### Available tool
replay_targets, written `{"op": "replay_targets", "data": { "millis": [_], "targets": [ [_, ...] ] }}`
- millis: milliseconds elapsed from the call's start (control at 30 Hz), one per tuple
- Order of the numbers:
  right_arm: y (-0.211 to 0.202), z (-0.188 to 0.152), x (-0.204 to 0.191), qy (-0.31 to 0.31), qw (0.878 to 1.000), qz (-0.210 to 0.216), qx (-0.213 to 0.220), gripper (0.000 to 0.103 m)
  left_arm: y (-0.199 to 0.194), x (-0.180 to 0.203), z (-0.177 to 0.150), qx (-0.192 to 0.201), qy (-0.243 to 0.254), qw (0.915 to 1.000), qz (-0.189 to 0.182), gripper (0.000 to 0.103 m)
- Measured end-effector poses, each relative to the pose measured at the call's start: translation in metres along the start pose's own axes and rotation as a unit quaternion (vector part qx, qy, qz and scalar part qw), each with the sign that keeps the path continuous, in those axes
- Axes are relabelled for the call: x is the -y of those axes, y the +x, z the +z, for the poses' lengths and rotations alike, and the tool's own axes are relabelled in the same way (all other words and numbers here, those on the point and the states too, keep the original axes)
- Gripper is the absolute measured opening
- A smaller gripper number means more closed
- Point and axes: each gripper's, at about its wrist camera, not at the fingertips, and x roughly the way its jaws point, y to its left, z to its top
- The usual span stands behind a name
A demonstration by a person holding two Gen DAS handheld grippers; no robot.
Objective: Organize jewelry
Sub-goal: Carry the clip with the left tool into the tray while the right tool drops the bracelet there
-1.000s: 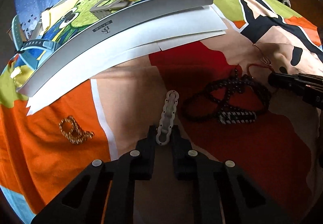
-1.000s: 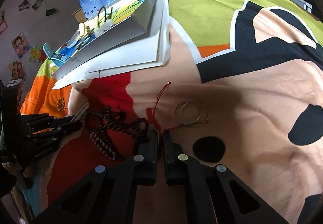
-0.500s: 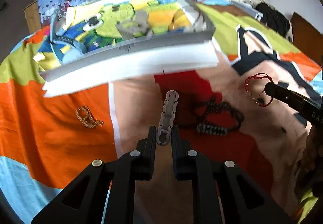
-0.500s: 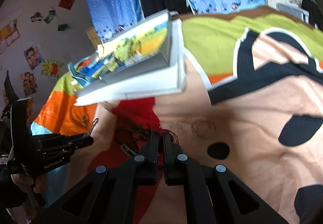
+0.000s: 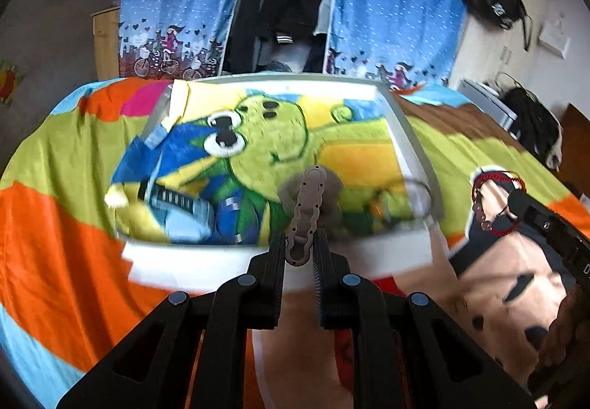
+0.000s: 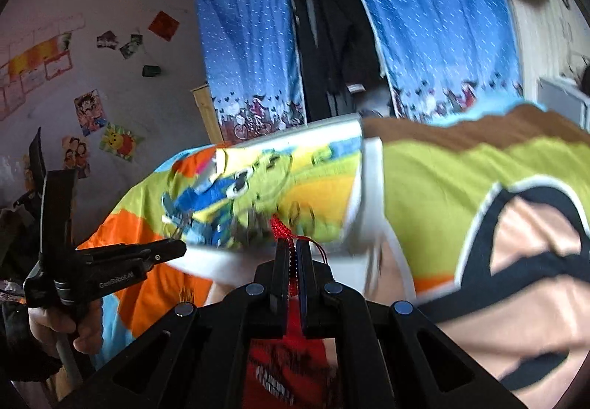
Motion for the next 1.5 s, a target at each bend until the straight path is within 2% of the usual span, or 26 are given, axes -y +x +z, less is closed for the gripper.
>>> {"op": "replay_targets", "data": {
  "millis": [167,300,533,667,800,867,900,933,1033,1100,1167,1233,1267,1333,1467,1500],
  "targets": [
    [0.039,0.035,-0.001,-0.024,1.0,0.001,0.008,0.004,0.031,-0.01,0.032,-0.008,-0.007,0.9998,0.017,0.012],
    [0.08,0.05,0.01,-0.015,1.0,0.004,-0.012,0.004,0.067,-0.02,0.048,-0.043,-0.022,0.9986,0.023,0.012],
    [0.127,0.042,0.03,0.006,0.998,-0.009,-0.055,0.005,0.101,-0.035,0.05,-0.083,-0.043,0.9954,0.017,0.012],
    [0.136,0.035,0.034,0.008,0.997,-0.022,-0.069,0.005,0.109,-0.038,0.046,-0.1,-0.042,0.9938,0.025,0.012],
    [0.137,0.03,0.031,-0.006,0.997,-0.031,-0.075,0.005,0.105,-0.04,0.044,-0.099,-0.052,0.9934,0.029,0.012],
    [0.135,0.03,0.028,-0.015,0.996,-0.036,-0.075,0.01,0.101,-0.04,0.044,-0.098,-0.052,0.9933,0.033,0.015],
    [0.133,0.031,0.027,-0.018,0.996,-0.038,-0.072,0.016,0.097,-0.04,0.044,-0.094,-0.051,0.9935,0.038,0.022],
    [0.13,0.032,0.026,-0.023,0.996,-0.042,-0.069,0.023,0.093,-0.04,0.044,-0.088,-0.052,0.9939,0.04,0.033],
    [0.121,0.035,0.024,-0.029,0.997,-0.046,-0.058,0.029,0.076,-0.037,0.047,-0.063,-0.065,0.9951,0.04,0.052],
    [0.113,0.038,0.023,-0.028,0.997,-0.049,-0.051,0.032,0.059,-0.035,0.048,-0.043,-0.073,0.9954,0.046,0.06],
    [0.101,0.041,0.022,-0.026,0.998,-0.053,-0.038,0.046,0.042,-0.031,0.049,-0.023,-0.075,0.9958,0.047,0.067],
    [0.087,0.043,0.02,-0.023,0.998,-0.054,-0.021,0.064,0.027,-0.025,0.051,-0.003,-0.077,0.9959,0.046,0.079],
    [0.078,0.045,0.019,-0.021,0.998,-0.05,-0.01,0.067,0.016,-0.022,0.051,0.012,-0.078,0.9959,0.045,0.082],
    [0.062,0.047,0.015,-0.024,0.998,-0.05,0.008,0.076,-0.002,-0.015,0.05,0.037,-0.075,0.9955,0.044,0.096],
    [0.025,0.051,0.007,-0.032,0.997,-0.043,0.051,0.082,-0.041,0.001,0.046,0.088,-0.061,0.9932,0.045,0.099],
    [0.015,0.051,0.005,-0.032,0.997,-0.043,0.061,0.088,-0.052,0.006,0.044,0.102,-0.058,0.9921,0.046,0.101]
  ]
}}
